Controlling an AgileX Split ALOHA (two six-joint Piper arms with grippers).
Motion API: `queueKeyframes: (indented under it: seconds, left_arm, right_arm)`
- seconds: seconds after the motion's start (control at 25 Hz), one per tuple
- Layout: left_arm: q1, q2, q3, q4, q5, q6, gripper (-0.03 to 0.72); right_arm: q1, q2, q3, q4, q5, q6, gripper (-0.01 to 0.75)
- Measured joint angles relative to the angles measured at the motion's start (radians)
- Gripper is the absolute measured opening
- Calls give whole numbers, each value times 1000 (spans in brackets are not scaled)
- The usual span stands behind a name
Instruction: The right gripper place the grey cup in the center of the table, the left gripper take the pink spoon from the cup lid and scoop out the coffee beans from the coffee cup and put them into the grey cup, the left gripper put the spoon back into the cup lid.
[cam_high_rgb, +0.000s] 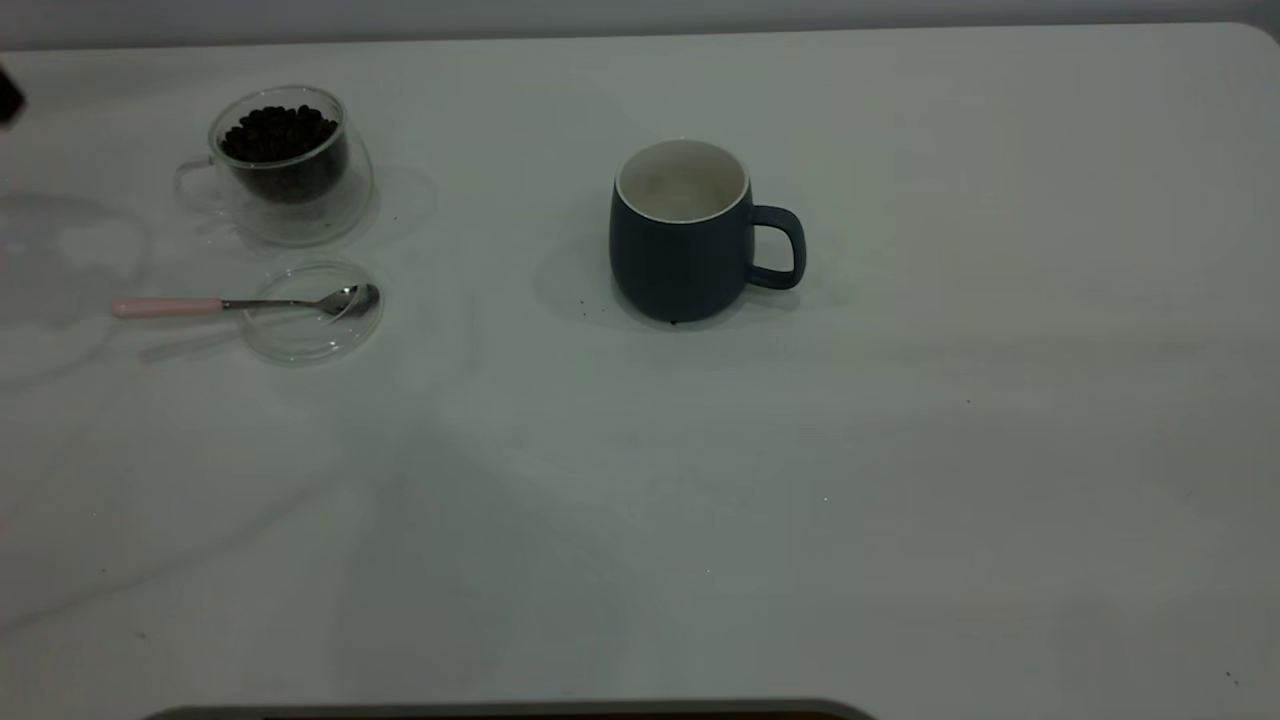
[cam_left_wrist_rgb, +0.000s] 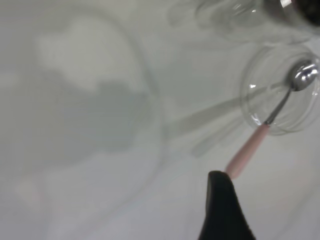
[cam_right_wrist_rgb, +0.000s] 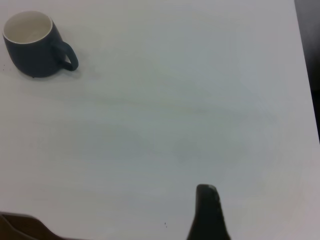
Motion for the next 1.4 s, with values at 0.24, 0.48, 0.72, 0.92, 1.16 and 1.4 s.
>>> queueKeyframes:
  seconds: [0.24, 0.48, 0.72, 0.92, 1.16, 1.4]
  left_arm:
    - [-179, -108, -100, 291, 105, -267, 525]
    - [-348, -216, -106, 486, 161, -450, 525]
    - [-441, -337, -95, 474, 161, -562, 525]
    - [-474, -562, 62, 460, 161, -628, 525]
    - [-476, -913, 343, 466, 161, -658, 525]
    - [-476, -1258, 586, 484, 161, -677, 525]
  right_arm:
    - [0, 0, 0, 0, 0, 0, 591]
    - [0, 0, 0, 0, 0, 0, 591]
    - [0, 0, 0, 0, 0, 0, 591]
    - [0, 0, 0, 0, 0, 0, 591]
    - [0, 0, 0, 0, 0, 0, 591]
    - [0, 0, 0, 0, 0, 0, 591]
